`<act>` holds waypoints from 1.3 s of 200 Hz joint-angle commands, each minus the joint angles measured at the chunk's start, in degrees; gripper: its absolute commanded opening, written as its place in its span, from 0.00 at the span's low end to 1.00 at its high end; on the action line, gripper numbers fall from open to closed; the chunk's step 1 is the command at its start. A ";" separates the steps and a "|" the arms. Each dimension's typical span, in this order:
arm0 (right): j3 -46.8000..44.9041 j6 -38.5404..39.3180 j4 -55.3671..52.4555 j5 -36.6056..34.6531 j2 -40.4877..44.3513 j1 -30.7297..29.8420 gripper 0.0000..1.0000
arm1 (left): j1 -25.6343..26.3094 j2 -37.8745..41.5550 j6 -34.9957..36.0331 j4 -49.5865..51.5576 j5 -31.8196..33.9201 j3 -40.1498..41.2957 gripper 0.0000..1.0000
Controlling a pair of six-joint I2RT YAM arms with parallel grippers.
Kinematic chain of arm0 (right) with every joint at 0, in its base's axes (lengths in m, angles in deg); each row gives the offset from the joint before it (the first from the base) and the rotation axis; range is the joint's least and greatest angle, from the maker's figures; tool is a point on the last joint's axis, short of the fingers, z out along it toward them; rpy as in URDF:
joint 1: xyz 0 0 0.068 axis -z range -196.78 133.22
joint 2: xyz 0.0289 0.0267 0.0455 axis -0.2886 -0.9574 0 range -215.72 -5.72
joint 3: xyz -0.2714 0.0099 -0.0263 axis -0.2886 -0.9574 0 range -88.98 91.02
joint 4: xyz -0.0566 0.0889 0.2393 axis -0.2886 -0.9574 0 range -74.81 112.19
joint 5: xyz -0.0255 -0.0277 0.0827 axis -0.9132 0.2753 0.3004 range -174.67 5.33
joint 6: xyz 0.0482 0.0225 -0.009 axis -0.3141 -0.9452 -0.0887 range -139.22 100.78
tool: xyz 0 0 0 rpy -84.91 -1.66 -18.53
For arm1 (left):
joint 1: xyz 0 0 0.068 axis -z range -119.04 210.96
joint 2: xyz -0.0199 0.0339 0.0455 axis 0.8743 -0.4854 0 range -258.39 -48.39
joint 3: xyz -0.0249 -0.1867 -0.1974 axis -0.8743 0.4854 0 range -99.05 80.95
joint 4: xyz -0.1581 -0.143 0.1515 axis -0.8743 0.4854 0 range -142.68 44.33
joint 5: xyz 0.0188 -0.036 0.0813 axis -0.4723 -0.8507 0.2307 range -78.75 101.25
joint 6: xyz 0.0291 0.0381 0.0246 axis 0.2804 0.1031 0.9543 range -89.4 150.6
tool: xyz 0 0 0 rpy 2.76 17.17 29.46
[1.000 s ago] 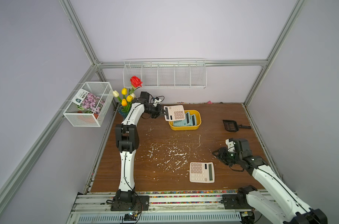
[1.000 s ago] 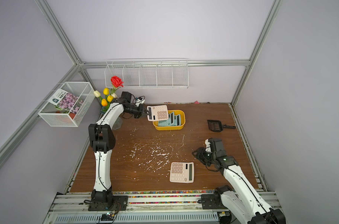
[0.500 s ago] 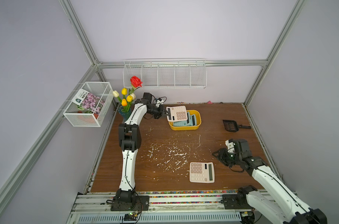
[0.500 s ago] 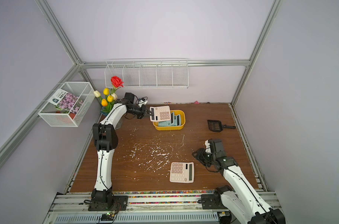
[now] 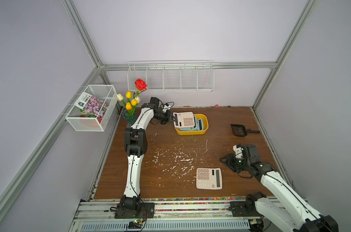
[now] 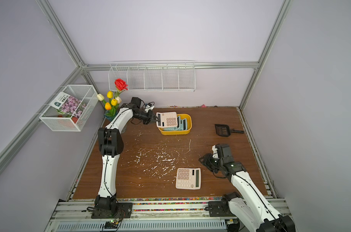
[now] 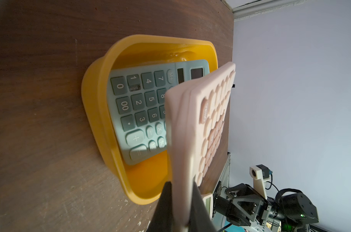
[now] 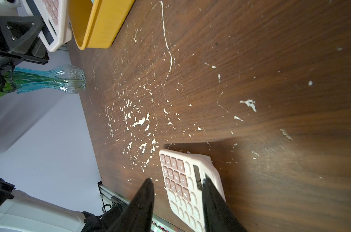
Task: Put the calculator in the storage box
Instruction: Place the calculator in the storage box.
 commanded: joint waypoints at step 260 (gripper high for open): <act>-1.27 -0.39 1.10 0.78 -0.22 0.17 0.43 | 0.47 -7.11 0.73 -0.24 0.48 -4.45 0.06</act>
